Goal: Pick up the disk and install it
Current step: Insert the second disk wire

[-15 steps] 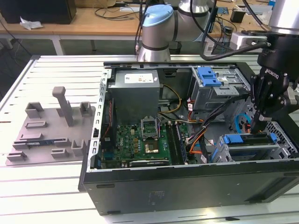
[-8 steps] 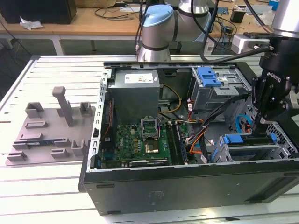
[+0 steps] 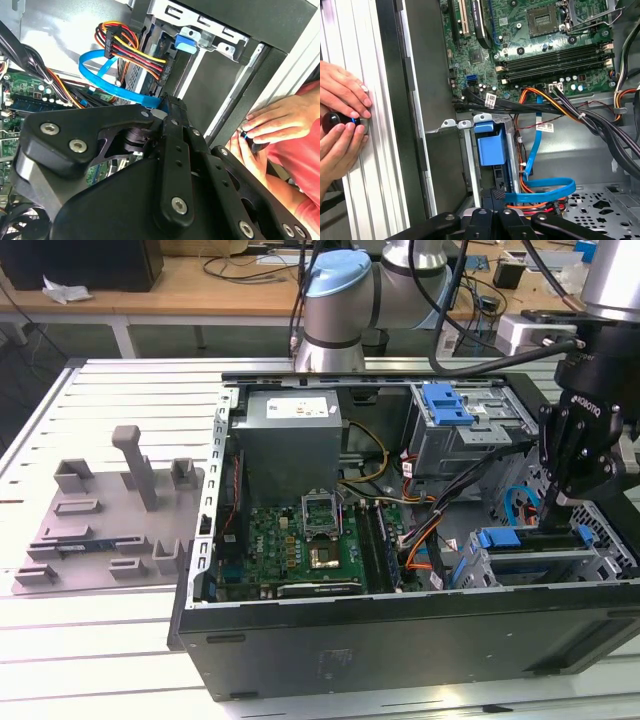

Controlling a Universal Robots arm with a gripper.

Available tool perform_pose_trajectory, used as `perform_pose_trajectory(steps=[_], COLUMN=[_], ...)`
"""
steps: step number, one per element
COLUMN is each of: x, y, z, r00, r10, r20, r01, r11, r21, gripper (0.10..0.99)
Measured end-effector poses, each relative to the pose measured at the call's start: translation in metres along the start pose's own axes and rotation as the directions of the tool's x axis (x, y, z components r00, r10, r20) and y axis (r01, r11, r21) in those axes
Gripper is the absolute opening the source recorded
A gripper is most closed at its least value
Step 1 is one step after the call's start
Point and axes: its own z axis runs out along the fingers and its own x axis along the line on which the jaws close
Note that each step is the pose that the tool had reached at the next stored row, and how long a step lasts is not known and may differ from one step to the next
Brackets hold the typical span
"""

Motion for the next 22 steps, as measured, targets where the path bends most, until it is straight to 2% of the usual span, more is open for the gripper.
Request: perform_pose_trajectory(steps=[15, 22], x=[-0.0008, -0.0007], y=[-0.0002, -0.0002], z=[0.0025, 0.0025], r00=[1.0, 0.9998], r10=[0.0, 0.006], r20=[0.0029, 0.0165], r01=[0.0, -0.006], r11=[1.0, 0.9997], r21=[0.001, 0.022], gripper=[0.102, 0.102])
